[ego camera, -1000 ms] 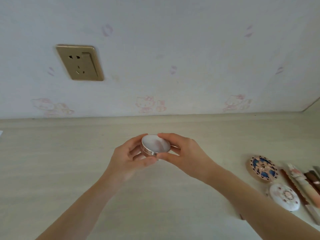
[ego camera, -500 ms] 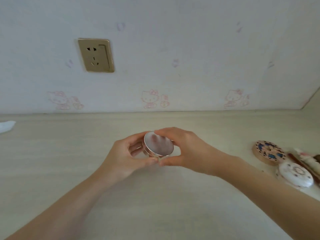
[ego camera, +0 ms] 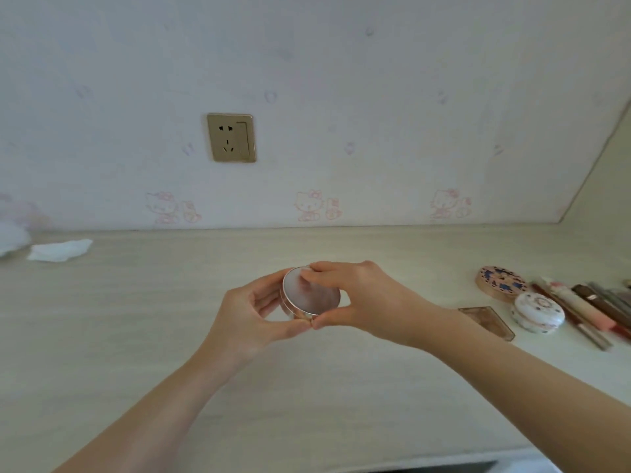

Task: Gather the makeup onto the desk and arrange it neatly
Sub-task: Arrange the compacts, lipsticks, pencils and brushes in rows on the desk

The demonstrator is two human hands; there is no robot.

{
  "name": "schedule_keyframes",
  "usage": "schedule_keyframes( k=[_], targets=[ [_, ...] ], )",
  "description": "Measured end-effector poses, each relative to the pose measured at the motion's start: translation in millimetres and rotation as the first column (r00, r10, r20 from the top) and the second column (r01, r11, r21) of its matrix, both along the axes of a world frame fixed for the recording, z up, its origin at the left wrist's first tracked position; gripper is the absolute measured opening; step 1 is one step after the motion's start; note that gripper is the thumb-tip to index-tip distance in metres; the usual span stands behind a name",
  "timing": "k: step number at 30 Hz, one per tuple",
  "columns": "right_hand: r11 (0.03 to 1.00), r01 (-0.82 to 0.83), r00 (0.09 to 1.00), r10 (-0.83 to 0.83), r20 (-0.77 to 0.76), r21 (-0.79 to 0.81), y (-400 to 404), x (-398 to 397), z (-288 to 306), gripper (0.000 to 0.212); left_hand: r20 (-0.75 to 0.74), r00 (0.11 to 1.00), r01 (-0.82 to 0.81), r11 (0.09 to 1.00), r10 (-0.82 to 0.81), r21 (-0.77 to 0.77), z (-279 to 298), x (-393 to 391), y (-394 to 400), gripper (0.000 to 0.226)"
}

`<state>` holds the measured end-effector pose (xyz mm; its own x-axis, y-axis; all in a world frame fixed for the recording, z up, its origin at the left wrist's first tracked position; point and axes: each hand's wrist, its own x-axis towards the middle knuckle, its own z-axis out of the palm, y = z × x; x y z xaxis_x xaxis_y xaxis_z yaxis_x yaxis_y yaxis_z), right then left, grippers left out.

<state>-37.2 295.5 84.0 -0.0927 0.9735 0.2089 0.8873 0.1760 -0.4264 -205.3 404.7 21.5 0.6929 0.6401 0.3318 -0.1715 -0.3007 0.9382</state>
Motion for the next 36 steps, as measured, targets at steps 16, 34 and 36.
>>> schedule_keyframes(
  k=[16,34,36],
  targets=[
    [0.999,0.013,1.0,-0.014,-0.027,-0.048,70.2,16.5,-4.2,0.049,0.105,0.993,-0.046,0.989,0.06,-0.137,-15.0,12.9,59.3,0.069],
    [0.993,0.092,0.992,-0.086,0.088,-0.075,57.8,-9.5,-6.0,0.044,0.1,0.994,0.07,0.981,-0.052,-0.182,-16.0,-0.1,61.3,0.063],
    [0.991,0.093,0.988,-0.08,0.132,-0.092,55.0,-12.0,-2.7,0.042,0.116,0.99,0.098,0.976,-0.076,-0.196,-14.3,-1.0,59.3,0.062]
  ],
)
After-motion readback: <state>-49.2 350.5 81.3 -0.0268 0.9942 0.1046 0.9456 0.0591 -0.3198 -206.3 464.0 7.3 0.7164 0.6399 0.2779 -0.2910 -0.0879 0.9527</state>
